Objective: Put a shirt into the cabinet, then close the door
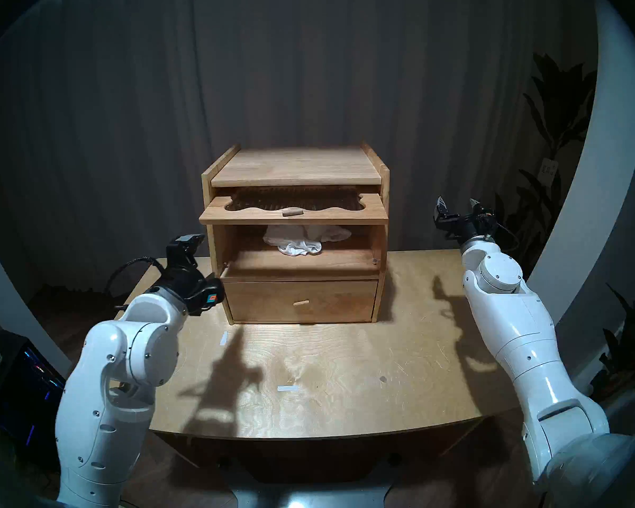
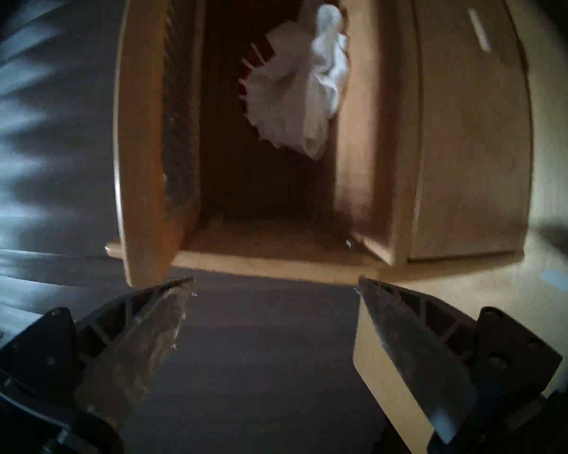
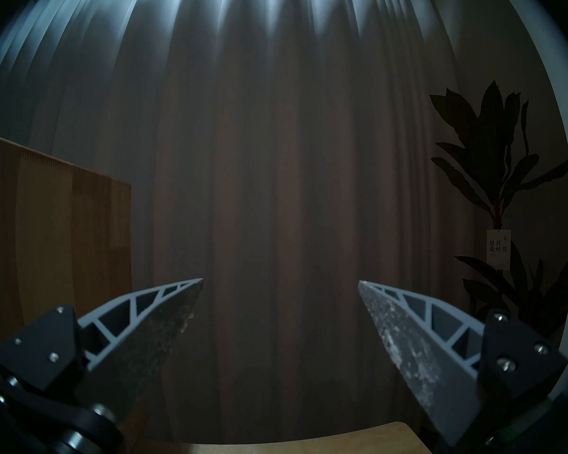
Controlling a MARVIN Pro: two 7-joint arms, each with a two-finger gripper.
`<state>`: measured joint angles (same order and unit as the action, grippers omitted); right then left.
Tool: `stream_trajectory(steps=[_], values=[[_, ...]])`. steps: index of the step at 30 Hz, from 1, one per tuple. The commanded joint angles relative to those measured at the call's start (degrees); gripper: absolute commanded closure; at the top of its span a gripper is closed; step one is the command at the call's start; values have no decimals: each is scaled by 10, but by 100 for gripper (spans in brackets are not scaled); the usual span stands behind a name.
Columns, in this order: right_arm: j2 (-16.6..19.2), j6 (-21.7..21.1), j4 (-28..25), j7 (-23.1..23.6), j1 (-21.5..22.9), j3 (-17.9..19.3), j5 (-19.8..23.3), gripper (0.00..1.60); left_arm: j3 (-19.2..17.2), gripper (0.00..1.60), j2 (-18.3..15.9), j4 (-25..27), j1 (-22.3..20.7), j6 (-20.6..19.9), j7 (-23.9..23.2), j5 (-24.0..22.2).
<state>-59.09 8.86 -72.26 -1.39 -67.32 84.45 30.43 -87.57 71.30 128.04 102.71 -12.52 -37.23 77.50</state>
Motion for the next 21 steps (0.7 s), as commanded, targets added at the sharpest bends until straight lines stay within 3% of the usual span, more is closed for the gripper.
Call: stream_trajectory(steps=[1,4,5,6,14,21], values=[[1,4,-9,1,10,2,0,0,-81,0,-49,59,41,18,-11,-25],[1,4,-9,1,10,2,0,0,-105,0,-44,87,32,35,1,-48],[1,4,-9,1,10,2,0,0,-107,0,-44,73,18,40,12,-54],[1,4,-9,1,10,2,0,0,-118,0,-41,98,20,47,13,-71],[1,4,-9,1,10,2,0,0,-161,0,-34,120,28,93,25,-159],[1,5,-10,1,10,2,-1,0,-165,0,-26,120,35,149,44,-251]])
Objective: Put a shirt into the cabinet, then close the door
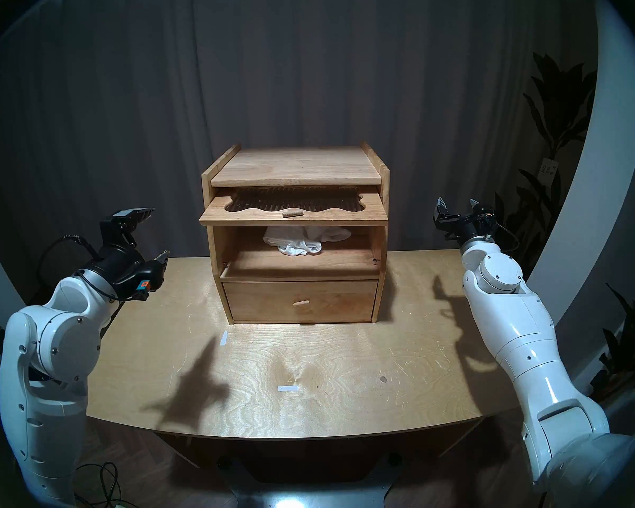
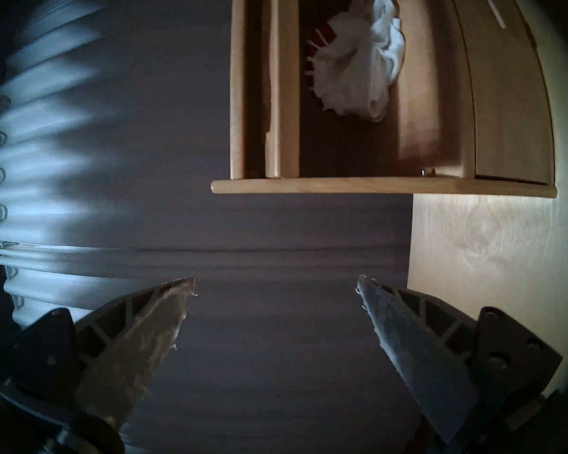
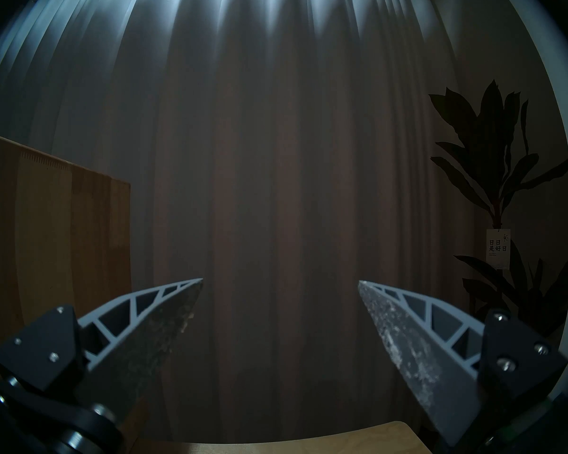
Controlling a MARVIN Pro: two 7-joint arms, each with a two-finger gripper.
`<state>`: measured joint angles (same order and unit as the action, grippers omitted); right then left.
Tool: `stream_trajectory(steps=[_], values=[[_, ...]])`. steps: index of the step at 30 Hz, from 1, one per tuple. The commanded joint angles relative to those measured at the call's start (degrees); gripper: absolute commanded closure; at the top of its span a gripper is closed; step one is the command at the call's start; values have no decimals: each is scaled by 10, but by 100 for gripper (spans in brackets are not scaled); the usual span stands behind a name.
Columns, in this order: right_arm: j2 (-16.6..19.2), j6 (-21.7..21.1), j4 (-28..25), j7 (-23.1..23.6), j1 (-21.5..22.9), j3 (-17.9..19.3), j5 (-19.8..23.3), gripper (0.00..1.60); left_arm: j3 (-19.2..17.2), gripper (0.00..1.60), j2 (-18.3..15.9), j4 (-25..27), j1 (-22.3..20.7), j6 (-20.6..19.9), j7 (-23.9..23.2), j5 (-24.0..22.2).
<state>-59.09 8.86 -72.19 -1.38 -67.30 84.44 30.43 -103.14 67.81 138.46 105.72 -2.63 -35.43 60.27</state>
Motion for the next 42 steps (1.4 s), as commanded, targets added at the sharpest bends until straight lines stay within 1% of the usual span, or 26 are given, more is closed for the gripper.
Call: stream_trajectory(steps=[1,3,4,6,7,9,10,11,12,13,14,16,17,20,21,23,27,30,32,34,36,37,38,39,40,42], values=[[1,5,-11,1,10,2,-1,0,-5,0,13,15,2,57,32,-91],[1,5,-12,1,10,2,-1,0,5,0,18,15,-7,76,39,-124],[1,5,-12,1,10,2,-1,0,5,0,18,15,-7,76,39,-124],[1,6,-12,1,10,2,-1,0,20,0,24,15,-18,85,42,-145],[1,6,-12,1,10,2,-1,0,20,0,24,15,-18,85,42,-145],[1,6,-12,1,10,3,-1,0,40,0,32,15,-28,77,47,-143],[1,6,-12,1,10,3,-1,0,60,0,38,15,-38,70,55,-131],[1,6,-12,1,10,3,-1,0,60,0,38,15,-38,70,55,-131],[1,6,-12,1,10,3,-1,0,70,0,40,15,-41,66,56,-125],[1,6,-12,1,10,3,-1,0,91,0,46,15,-46,56,65,-102],[1,6,-12,1,10,3,-1,0,91,0,46,15,-46,56,65,-102],[1,6,-13,1,9,3,-1,0,112,0,51,15,-51,44,74,-73],[1,6,-13,1,9,3,-1,0,133,0,56,15,-61,30,82,-41],[1,6,-13,1,9,3,-1,0,159,0,55,13,-70,26,104,8],[1,6,-13,1,9,3,-1,0,159,0,55,13,-70,26,104,8],[1,6,-13,1,9,3,-1,0,172,0,51,9,-59,30,119,34],[1,6,-13,1,9,3,-1,0,193,0,29,0,-25,47,150,93],[1,6,-13,1,9,3,-1,0,208,0,20,1,-17,46,146,119],[1,7,-13,1,9,3,-1,0,218,0,18,7,-19,40,116,126],[1,7,-13,1,9,3,-1,0,232,0,26,9,-25,24,85,134],[1,6,-13,1,9,3,-1,0,247,0,34,6,-39,5,62,125],[1,6,-13,1,9,3,-1,0,253,0,46,2,-52,-4,48,117],[1,6,-13,1,9,3,-1,0,260,0,57,1,-67,-12,27,122],[1,6,-13,1,9,3,-1,0,264,0,73,-6,-73,-22,37,121],[1,6,-13,1,9,3,-1,0,267,0,83,-6,-90,-27,13,122],[1,5,-12,1,10,3,-1,0,268,0,96,-8,-94,-38,20,125]])
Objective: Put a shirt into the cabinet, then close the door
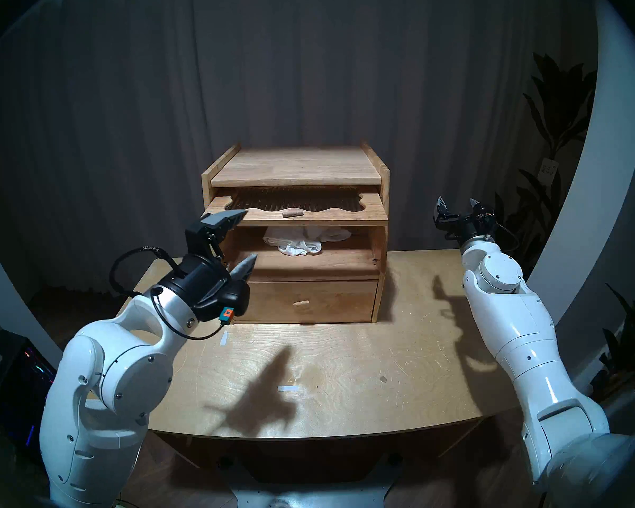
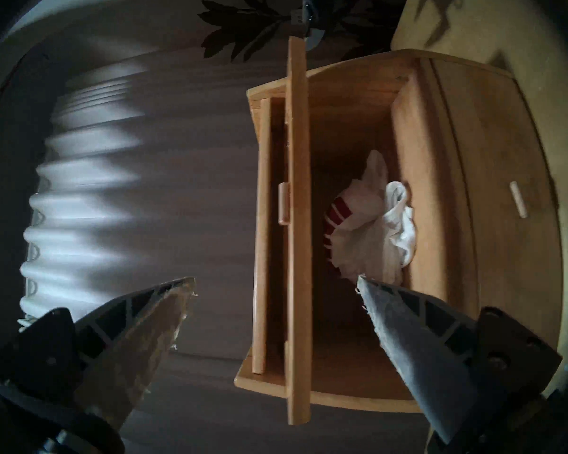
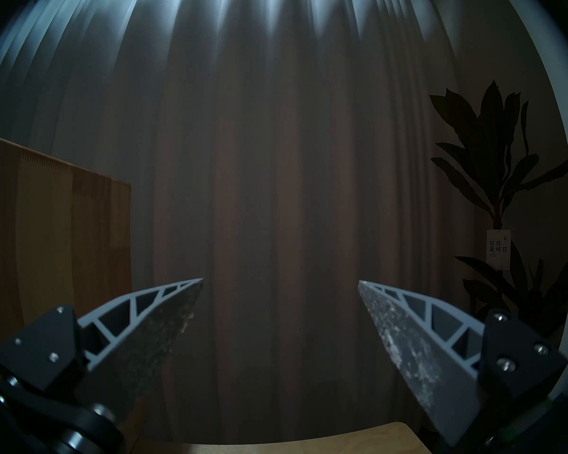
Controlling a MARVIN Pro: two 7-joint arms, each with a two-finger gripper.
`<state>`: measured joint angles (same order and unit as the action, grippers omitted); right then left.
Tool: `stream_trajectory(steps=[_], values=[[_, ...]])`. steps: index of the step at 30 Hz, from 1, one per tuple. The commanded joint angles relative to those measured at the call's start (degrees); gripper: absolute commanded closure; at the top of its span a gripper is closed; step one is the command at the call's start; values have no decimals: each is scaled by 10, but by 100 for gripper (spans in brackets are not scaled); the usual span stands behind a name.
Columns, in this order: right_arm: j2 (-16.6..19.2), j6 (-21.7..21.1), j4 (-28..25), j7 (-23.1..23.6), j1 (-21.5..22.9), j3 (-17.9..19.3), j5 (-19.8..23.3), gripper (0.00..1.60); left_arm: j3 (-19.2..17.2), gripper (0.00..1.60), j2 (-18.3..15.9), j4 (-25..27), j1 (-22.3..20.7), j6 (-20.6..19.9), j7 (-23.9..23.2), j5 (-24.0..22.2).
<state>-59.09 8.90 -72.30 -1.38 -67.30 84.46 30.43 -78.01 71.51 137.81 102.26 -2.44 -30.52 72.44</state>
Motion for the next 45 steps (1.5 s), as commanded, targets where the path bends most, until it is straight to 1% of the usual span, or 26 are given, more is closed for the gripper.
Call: stream_trajectory(steps=[1,3,4,5,6,8,9,10,11,12,20,21,23,24,25,26,27,30,33,34,35,36,37,41,44,45], values=[[1,5,-11,1,10,2,-1,0,18,0,70,-5,-70,-46,-32,4],[1,5,-11,1,10,2,-1,0,17,0,79,-7,-78,-54,-29,8],[1,4,-10,1,10,2,-1,0,15,0,74,-4,-73,-56,-24,7],[1,4,-10,1,10,2,-1,0,16,0,93,-14,-90,-61,-29,13],[1,4,-10,1,10,2,-1,0,14,0,92,-14,-88,-62,-25,14],[1,4,-10,1,10,2,0,0,13,0,106,-26,-101,-68,-23,23],[1,4,-10,1,10,2,0,0,13,0,113,-37,-115,-71,-24,28],[1,4,-10,1,10,2,-1,0,11,0,113,-37,-106,-73,-19,31],[1,4,-10,1,10,2,-1,0,12,0,125,-50,-120,-74,-21,39],[1,4,-10,1,10,2,-1,0,13,0,127,-57,-125,-74,-19,43],[1,5,-10,1,10,2,-1,0,31,0,163,-128,-169,-85,12,110],[1,5,-10,1,10,2,-1,0,32,0,166,-132,-170,-85,18,119],[1,5,-11,1,10,2,-1,0,40,0,175,-153,-191,-91,20,138],[1,5,-11,1,10,2,-1,0,46,0,174,-171,-213,-99,17,146],[1,5,-11,1,10,2,-1,0,45,0,186,-172,-200,-97,28,161],[1,5,-11,1,10,2,-1,0,47,0,190,-177,-200,-97,32,169],[1,5,-11,1,10,2,-1,0,52,0,190,-189,-211,-101,33,178],[1,6,-11,1,10,2,-1,0,59,0,199,-209,-221,-109,39,202],[1,6,-12,1,9,2,-1,0,68,0,198,-231,-240,-123,40,216],[1,6,-12,1,9,2,-1,0,70,91,198,-236,-243,-127,40,221],[1,6,-12,1,9,3,-1,0,71,133,198,-240,-244,-128,42,224],[1,6,-12,1,9,3,-1,0,71,133,198,-240,-244,-128,42,224],[1,6,-12,1,9,3,-1,0,72,160,198,-243,-244,-130,44,226],[1,6,-12,1,9,3,-1,0,76,160,197,-246,-238,-136,51,233],[1,6,-12,1,9,3,-1,0,79,160,185,-223,-213,-131,56,231],[1,6,-12,1,9,3,-1,0,79,160,185,-223,-213,-131,56,231]])
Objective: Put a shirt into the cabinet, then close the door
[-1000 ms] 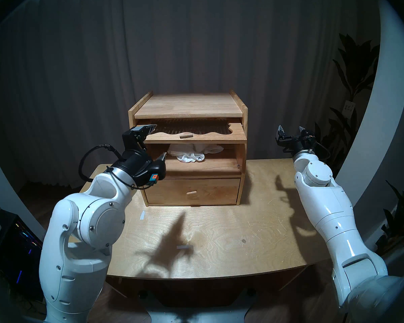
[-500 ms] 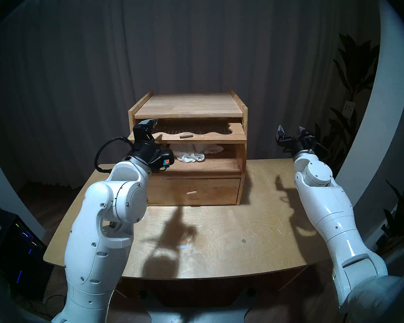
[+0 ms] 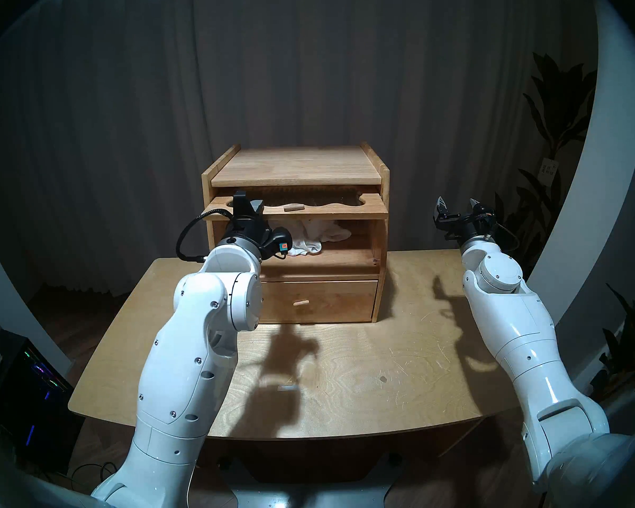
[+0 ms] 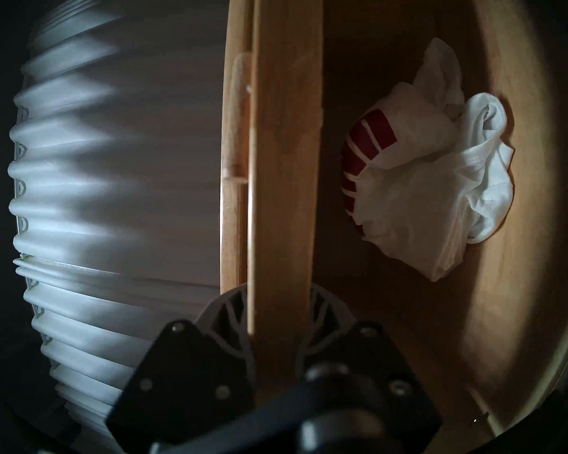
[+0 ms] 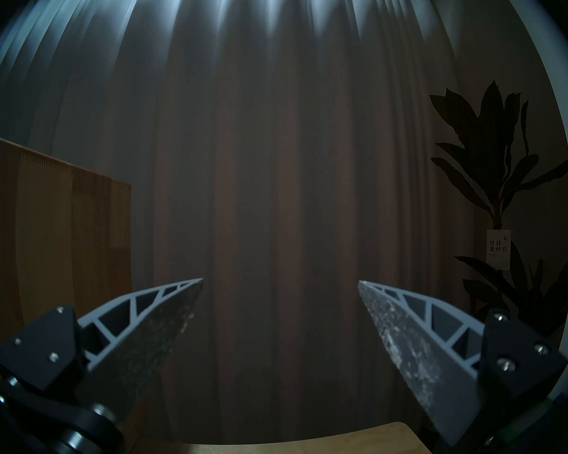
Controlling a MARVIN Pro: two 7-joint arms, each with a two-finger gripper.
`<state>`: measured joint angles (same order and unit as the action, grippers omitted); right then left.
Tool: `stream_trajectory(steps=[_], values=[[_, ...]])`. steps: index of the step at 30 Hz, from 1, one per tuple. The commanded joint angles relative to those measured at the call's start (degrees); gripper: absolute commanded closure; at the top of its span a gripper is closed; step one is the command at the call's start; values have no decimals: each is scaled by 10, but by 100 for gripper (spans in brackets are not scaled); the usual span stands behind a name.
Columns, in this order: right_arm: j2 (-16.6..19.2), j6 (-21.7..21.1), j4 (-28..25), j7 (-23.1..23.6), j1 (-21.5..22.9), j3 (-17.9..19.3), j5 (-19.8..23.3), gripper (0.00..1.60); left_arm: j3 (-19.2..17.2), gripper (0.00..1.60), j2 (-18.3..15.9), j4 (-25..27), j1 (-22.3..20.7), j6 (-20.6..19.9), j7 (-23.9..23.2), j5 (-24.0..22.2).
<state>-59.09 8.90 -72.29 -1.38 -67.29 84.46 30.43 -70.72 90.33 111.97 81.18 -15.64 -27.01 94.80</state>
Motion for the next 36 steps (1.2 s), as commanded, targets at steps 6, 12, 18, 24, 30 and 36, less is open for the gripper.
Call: stream_trajectory(steps=[6,12,18,24,30,36], values=[[1,6,-12,1,9,2,-1,0,36,160,-28,84,69,15,30,1],[1,6,-12,1,9,2,-1,0,42,160,-50,120,108,20,42,-1],[1,6,-12,1,9,3,-1,0,24,160,-72,141,134,29,46,-12],[1,6,-12,1,9,3,-1,0,5,160,-77,135,130,35,52,-27],[1,6,-12,1,9,3,-1,0,-14,160,-85,136,136,43,56,-41],[1,6,-12,1,9,3,-1,0,-4,160,-119,179,201,73,85,-58]])
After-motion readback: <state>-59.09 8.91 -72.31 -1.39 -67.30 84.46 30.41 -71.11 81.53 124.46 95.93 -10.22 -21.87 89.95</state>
